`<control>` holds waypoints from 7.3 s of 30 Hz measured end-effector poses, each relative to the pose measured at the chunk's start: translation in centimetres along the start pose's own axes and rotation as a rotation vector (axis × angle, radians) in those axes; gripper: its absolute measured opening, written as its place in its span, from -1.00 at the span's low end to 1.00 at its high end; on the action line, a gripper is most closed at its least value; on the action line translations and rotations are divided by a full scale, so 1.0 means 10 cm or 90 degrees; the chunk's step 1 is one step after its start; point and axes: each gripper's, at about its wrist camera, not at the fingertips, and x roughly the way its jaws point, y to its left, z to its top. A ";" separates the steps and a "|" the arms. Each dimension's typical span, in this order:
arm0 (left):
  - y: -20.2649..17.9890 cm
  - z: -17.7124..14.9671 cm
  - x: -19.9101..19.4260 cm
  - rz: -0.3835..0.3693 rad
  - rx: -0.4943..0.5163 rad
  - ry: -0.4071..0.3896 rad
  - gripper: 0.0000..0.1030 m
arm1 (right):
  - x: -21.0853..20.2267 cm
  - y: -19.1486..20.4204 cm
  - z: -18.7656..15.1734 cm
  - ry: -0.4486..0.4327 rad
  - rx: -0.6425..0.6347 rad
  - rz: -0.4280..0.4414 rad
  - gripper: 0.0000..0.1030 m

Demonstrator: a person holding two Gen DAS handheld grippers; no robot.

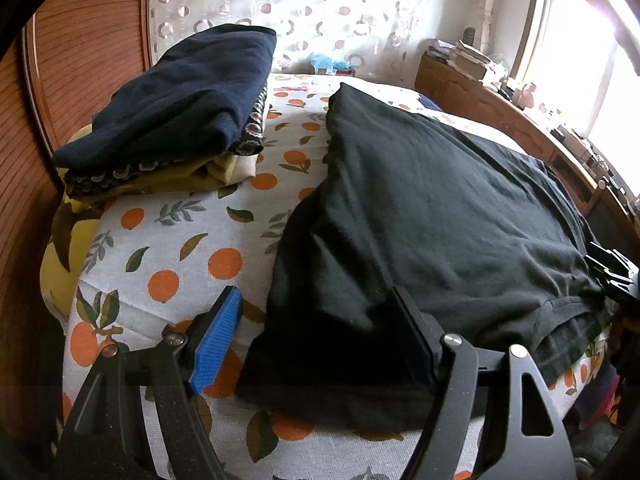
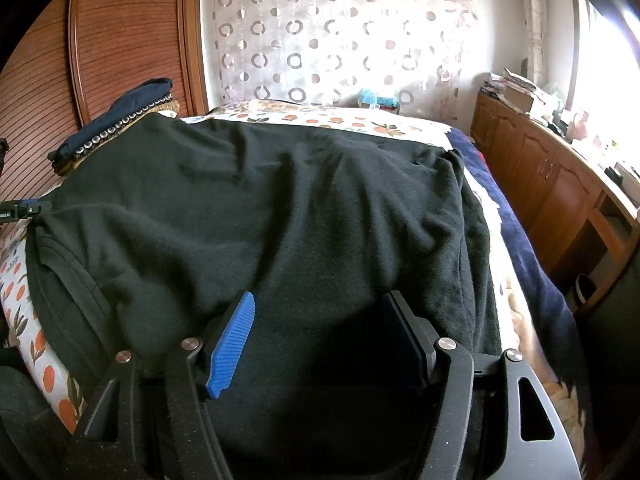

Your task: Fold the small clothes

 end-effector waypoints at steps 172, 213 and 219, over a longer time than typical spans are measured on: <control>-1.13 0.35 -0.41 -0.132 0.103 -0.167 0.38 | 1.26 0.70 1.11 0.088 -0.116 0.171 -0.82; -1.64 0.21 -0.28 -0.175 0.172 -0.119 0.38 | 0.19 -0.81 0.60 0.033 -0.003 0.011 -0.24; -1.69 0.19 -0.27 -0.179 0.178 -0.115 0.38 | 0.04 -0.69 0.37 0.054 -0.012 0.050 -0.23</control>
